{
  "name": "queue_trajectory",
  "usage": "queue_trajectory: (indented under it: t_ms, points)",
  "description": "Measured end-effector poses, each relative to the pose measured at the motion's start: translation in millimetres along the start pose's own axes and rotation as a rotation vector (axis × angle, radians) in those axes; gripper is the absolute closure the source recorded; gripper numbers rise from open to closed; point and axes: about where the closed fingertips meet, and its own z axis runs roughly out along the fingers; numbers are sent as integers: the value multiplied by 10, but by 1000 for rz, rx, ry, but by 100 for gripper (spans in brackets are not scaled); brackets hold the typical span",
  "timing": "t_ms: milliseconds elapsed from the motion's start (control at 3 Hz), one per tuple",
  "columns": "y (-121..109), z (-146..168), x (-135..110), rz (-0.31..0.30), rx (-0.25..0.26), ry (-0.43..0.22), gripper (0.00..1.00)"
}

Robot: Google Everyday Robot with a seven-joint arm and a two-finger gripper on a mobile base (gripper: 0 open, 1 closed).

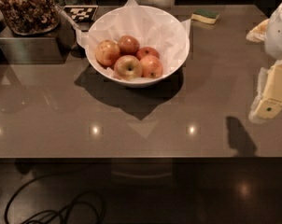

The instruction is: Pick apple from white bowl

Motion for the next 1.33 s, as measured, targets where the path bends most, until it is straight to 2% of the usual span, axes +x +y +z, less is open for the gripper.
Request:
queue_trajectory:
  t_ms: [333,667,1000,1333]
  points:
    - [0,0,-1,0,0,0,0]
    - [-43,-48,-166,-29,5,-26,0]
    - [-100,-27,-527,-81,-41,-83,0]
    - [-188,-16,-1099,-146,-93,-185,0]
